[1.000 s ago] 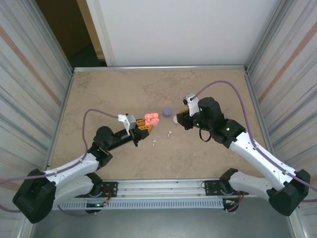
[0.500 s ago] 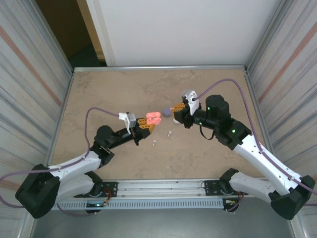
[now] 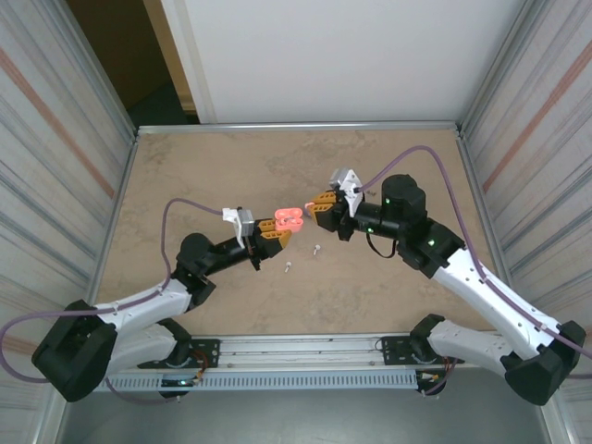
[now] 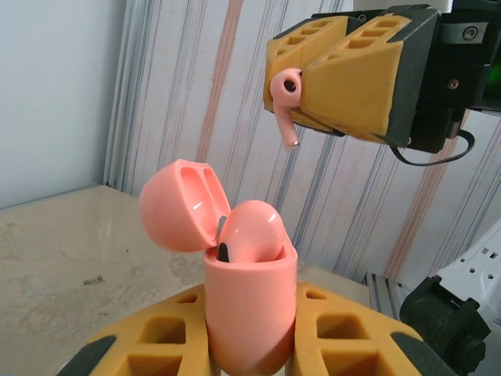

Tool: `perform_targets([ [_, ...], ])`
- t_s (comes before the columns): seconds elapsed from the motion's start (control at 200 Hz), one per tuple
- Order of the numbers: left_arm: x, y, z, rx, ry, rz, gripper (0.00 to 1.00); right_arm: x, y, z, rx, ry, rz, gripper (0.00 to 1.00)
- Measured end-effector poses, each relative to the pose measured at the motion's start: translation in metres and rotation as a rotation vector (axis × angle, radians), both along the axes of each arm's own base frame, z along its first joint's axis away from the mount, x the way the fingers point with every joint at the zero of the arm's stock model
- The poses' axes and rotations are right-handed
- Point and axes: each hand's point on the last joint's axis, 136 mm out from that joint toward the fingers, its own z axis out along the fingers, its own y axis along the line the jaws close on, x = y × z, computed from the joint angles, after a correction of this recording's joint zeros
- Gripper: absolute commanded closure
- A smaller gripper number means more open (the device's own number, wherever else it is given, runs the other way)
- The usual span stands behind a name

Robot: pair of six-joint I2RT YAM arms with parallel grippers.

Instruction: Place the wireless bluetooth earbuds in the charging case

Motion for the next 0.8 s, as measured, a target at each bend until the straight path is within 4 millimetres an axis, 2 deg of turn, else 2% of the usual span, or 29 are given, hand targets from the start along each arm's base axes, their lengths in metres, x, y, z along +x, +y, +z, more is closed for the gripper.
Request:
perform_targets([
  [0.356,-0.001,-0.002,-0.001,0.0,0.001,-0.011,1.0,-0.003,0.014,-0.012,-0.044,-0.016,0.047,0.82],
  [0.802,-0.001,-0.001,0.001,-0.006,-0.007,-0.011,1.0,-0.003,0.018,-0.023,-0.083,-0.01,0.061,0.82],
])
